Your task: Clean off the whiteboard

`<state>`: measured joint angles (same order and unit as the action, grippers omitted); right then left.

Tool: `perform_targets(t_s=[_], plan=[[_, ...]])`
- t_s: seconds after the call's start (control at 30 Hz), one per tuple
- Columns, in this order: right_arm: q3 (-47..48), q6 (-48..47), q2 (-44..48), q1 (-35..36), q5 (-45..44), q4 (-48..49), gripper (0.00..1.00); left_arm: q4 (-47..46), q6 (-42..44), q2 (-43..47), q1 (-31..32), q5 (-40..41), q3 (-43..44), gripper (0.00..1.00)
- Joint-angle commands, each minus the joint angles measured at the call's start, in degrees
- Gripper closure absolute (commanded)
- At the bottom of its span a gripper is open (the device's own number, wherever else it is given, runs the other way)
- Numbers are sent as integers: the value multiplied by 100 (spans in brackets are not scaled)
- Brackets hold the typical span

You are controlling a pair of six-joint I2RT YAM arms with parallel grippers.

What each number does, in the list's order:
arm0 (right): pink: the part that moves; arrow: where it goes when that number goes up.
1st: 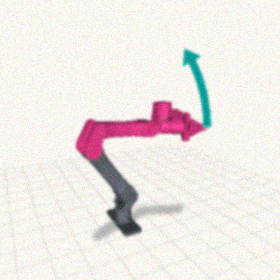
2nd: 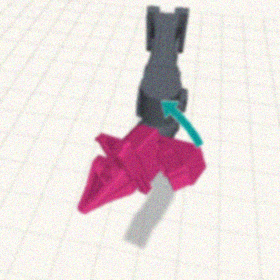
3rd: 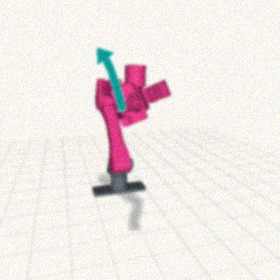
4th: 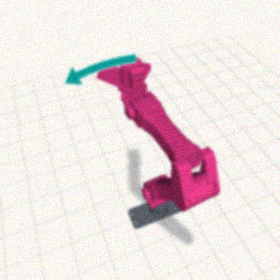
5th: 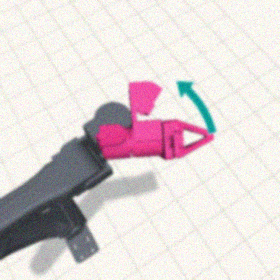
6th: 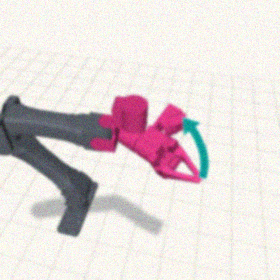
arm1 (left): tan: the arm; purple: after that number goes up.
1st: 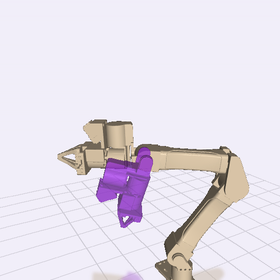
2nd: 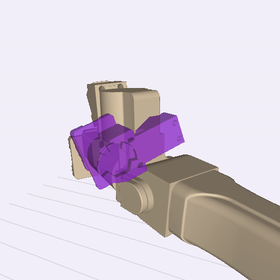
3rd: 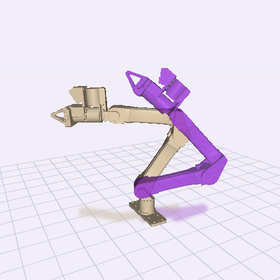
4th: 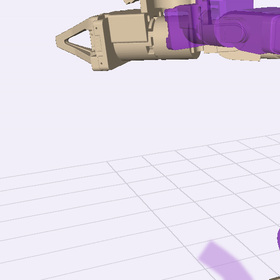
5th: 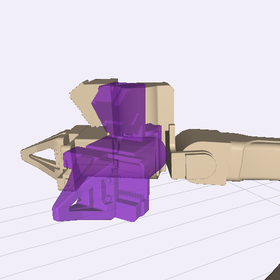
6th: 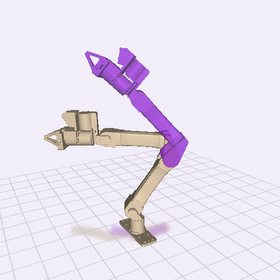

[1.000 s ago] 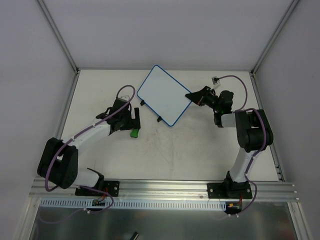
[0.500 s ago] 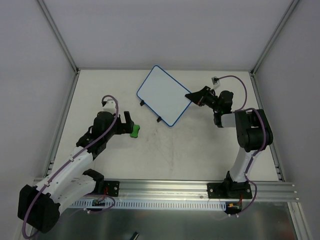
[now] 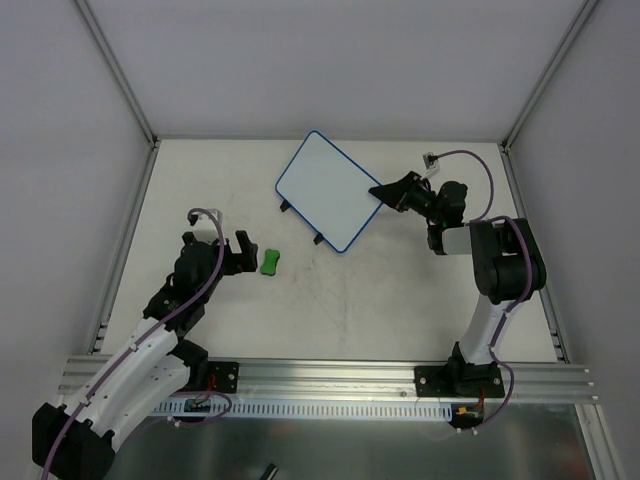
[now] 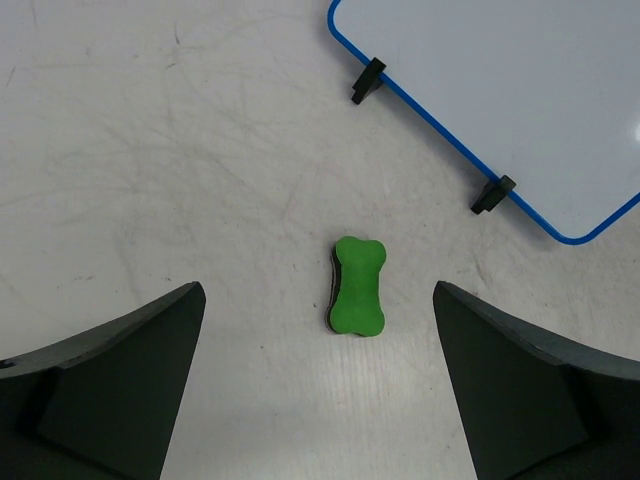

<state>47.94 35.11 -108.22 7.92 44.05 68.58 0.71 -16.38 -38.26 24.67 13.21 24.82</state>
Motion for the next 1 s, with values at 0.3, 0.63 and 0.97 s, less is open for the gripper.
perform_targets(t_s=[0.3,0.63,0.97], plan=[[31,-57,144,-1,42,596,25,-457,188,337,-23,445,-293,1],[-74,-127,205,-36,-98,569,1,-545,214,469,-14,638,-443,1],[-1330,-1006,1654,-484,-951,69,1,-888,416,556,-23,489,-539,1]])
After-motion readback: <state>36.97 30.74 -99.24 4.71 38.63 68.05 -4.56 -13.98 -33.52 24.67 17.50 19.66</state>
